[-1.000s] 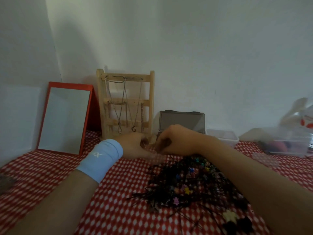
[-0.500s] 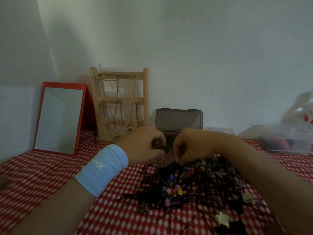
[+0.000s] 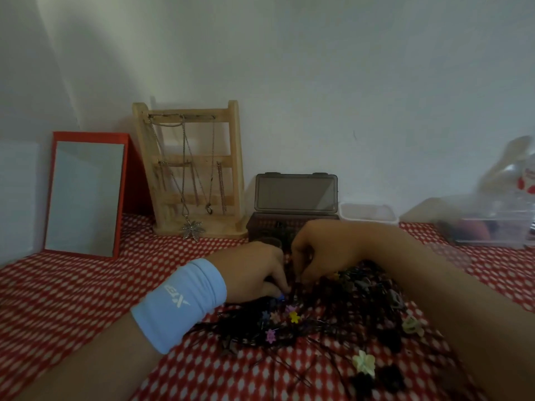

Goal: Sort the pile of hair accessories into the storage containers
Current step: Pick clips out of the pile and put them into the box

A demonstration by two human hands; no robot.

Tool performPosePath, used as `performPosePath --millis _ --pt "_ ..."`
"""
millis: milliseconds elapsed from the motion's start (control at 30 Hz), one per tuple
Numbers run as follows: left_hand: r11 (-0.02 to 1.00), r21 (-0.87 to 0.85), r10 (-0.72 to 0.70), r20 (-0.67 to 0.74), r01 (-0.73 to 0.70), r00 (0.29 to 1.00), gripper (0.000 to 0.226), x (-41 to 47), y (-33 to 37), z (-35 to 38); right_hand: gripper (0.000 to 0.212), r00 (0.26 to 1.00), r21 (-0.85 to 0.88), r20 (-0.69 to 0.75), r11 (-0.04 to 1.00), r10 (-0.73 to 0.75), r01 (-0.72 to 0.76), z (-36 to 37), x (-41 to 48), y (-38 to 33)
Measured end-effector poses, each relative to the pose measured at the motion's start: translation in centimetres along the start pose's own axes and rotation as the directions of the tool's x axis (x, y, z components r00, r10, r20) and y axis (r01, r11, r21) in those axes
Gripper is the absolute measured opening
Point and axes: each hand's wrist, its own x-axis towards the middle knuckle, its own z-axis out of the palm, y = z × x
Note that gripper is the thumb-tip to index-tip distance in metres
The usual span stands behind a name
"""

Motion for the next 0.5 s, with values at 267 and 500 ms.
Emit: performPosePath --millis 267,500 --pt "0.962 -0.259 -0.144 -0.21 0.087 0.967 0.011 -0.8 -0.9 -1.4 0.009 0.986 0.11 -0.166 0.994 0.019 -0.001 -0.5 -0.5 0.1" --pt "0.931 -0.311 -0.321 -0.451 0.19 0.833 0.016 -1.2 -3.4 -0.9 0.016 0.852 0.12 -0.523 0.99 -0.001 0.075 1.0 1.8 0.2"
